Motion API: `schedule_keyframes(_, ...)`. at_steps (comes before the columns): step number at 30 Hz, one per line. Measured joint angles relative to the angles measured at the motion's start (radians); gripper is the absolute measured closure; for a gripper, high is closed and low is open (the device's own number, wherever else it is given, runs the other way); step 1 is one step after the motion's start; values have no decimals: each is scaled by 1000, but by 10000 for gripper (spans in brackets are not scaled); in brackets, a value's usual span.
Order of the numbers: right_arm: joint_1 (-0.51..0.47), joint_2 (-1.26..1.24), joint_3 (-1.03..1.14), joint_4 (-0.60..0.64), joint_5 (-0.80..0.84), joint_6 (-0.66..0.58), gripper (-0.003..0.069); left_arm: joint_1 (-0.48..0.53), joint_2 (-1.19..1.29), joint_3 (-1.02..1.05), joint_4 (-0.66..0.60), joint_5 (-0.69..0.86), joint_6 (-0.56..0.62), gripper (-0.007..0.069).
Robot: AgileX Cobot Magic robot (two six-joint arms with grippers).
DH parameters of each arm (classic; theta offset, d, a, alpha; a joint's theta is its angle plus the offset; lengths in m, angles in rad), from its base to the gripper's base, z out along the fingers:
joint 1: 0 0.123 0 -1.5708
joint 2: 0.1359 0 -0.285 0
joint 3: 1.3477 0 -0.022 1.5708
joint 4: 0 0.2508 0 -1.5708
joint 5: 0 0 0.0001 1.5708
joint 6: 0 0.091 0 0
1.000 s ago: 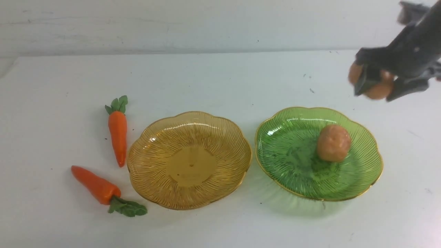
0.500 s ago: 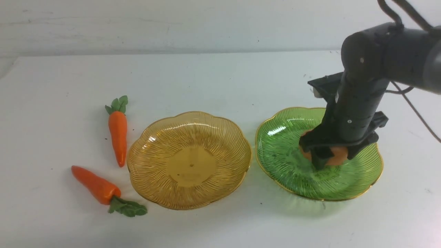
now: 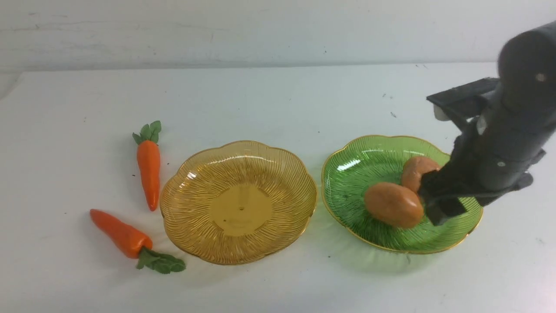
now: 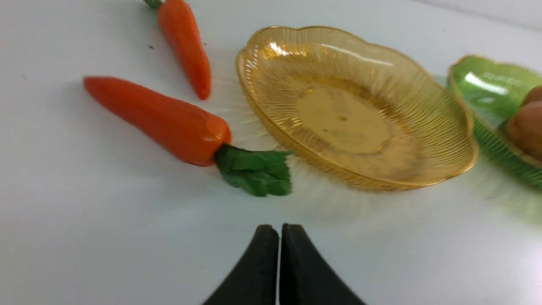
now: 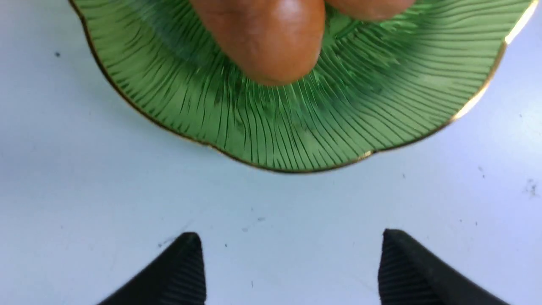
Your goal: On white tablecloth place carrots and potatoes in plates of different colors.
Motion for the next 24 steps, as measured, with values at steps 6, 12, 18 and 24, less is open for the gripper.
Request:
schedule_keyframes(6,0,-313,272,52,-40,1,594,0,0,0,-311,-7,-75,628)
schedule_keyframes(12,0,-532,474,79,-291,1,672,0,75,-46,-390,-87,-146,628)
schedule_keyframes(18,0,-584,513,74,-334,1,674,0,607,-410,-102,174,-147,628)
schedule_keyframes(24,0,-584,514,67,-340,1,674,0,1078,-752,262,382,-184,628)
